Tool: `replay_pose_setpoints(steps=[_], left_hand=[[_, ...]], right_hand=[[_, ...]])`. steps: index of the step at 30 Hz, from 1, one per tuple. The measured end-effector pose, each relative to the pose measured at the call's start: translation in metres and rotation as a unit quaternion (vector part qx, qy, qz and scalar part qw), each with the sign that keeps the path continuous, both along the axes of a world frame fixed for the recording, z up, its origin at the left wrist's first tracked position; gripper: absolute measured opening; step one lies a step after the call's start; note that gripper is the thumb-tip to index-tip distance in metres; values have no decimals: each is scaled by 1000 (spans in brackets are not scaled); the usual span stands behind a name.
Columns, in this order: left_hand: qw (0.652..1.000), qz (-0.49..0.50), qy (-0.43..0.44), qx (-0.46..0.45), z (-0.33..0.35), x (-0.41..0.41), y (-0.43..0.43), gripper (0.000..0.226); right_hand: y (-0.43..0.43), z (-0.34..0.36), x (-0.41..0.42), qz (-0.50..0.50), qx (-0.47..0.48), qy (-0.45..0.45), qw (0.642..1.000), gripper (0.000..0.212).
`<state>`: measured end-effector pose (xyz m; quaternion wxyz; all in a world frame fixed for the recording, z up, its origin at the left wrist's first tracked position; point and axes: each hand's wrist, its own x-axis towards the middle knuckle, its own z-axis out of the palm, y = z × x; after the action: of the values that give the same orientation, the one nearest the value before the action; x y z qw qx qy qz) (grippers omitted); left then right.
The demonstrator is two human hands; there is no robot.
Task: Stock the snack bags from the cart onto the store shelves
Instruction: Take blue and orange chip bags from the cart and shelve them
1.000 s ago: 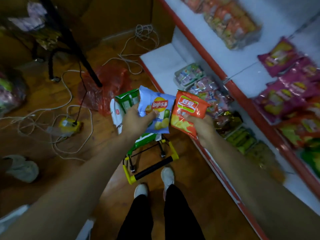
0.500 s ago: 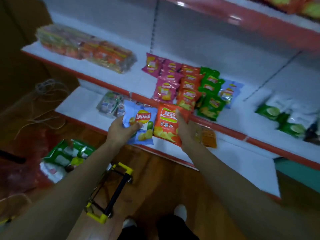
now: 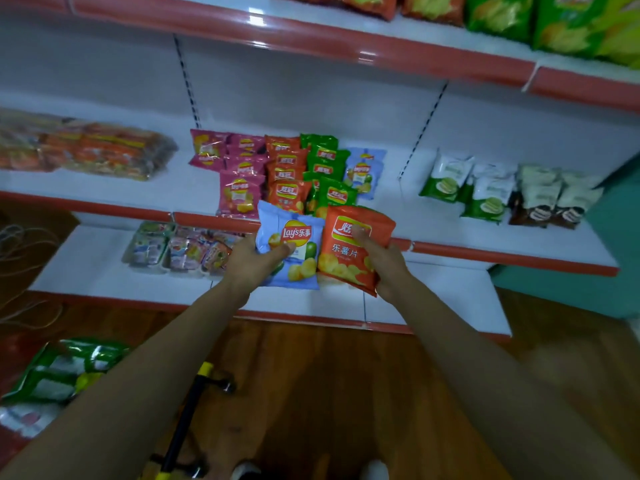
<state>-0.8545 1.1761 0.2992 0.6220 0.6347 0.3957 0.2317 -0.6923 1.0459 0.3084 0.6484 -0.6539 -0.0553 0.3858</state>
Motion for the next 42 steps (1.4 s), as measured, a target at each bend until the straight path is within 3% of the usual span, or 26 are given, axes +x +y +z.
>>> replay_pose_setpoints(steps=[5,11,13,16,22,27,33,42], left_hand=[[1000,-1,8,-5,6,32,-41,9],[1000,10,20,19,13,70,-90,13],[999,15,16,29,12,82,-104,5],[999,27,13,38,11,97,-120,12],[999,42,6,23,2,111,-135,18],[998,57,30,9,-6,106,-117,29],[993,93,66,2,-17,111,-72,12],[996,82,44,-3,-14,138,31,8]], right_hand=[[-46,-4,38,91,11,2,996,42],[-96,-7,85,85,-3,-9,996,52],[-111,-8,101,86,-6,-16,996,48],[-125,-9,123,87,-3,-17,996,32],[-129,-15,144,92,-14,-17,995,41],[-108,-25,149,116,-25,-9,993,52],[-67,-34,150,141,-38,-3,989,33],[21,-27,174,97,-42,-4,994,36]])
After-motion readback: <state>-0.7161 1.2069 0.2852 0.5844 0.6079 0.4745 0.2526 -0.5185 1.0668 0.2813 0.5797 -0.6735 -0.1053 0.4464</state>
